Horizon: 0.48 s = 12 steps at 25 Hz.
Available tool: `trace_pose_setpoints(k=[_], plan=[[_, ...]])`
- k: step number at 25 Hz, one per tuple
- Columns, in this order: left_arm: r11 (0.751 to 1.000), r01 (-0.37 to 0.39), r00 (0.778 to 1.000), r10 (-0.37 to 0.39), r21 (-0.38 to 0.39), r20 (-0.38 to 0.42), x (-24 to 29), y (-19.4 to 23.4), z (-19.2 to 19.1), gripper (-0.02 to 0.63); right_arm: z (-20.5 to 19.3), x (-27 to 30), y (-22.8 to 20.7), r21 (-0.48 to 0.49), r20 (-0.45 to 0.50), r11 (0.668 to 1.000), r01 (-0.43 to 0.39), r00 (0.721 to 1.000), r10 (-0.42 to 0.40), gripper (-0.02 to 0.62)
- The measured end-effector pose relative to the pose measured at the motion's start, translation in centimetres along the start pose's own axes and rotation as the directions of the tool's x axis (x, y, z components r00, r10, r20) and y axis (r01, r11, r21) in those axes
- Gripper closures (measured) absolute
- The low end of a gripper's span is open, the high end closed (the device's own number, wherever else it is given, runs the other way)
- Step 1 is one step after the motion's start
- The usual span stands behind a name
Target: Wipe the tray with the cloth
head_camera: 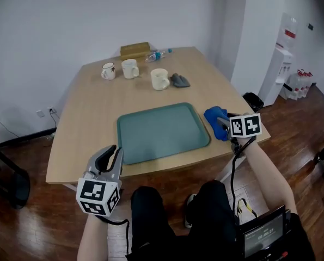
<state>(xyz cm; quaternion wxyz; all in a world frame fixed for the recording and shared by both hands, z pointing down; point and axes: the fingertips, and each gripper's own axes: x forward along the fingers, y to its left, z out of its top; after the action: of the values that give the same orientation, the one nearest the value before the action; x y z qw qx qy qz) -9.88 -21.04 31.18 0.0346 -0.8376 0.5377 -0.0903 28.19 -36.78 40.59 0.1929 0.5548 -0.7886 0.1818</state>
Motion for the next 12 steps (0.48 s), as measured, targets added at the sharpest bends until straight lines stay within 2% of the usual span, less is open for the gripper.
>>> trace_pose_setpoints(k=[3,6,9,10,12], plan=[[0.998,-0.039,0.999,0.039,-0.054,0.011,-0.1,1.0,-0.2,0.543,1.5,-1.7,-0.5,0.010,0.100,0.999,0.047,0.994,-0.048,0.370],[0.989,-0.095,0.994,0.100,-0.109,0.044,-0.5,2.0,0.0,0.543,3.4,-5.6,-0.8,0.012,0.246,0.991,0.130,0.961,-0.129,0.399],[0.983,-0.129,0.985,0.142,-0.128,0.096,-0.9,2.4,0.9,0.543,4.8,-11.2,0.7,0.004,0.423,0.984,0.178,0.891,-0.163,0.472],[0.983,-0.134,0.982,0.149,-0.127,0.116,-1.1,2.3,1.4,0.543,5.2,-13.0,1.8,-0.001,0.482,0.986,0.169,0.863,-0.148,0.501],[0.985,-0.130,0.976,0.147,-0.112,0.158,-1.6,1.6,2.6,0.545,5.8,-16.2,4.7,-0.022,0.572,0.992,0.122,0.815,-0.088,0.517]])
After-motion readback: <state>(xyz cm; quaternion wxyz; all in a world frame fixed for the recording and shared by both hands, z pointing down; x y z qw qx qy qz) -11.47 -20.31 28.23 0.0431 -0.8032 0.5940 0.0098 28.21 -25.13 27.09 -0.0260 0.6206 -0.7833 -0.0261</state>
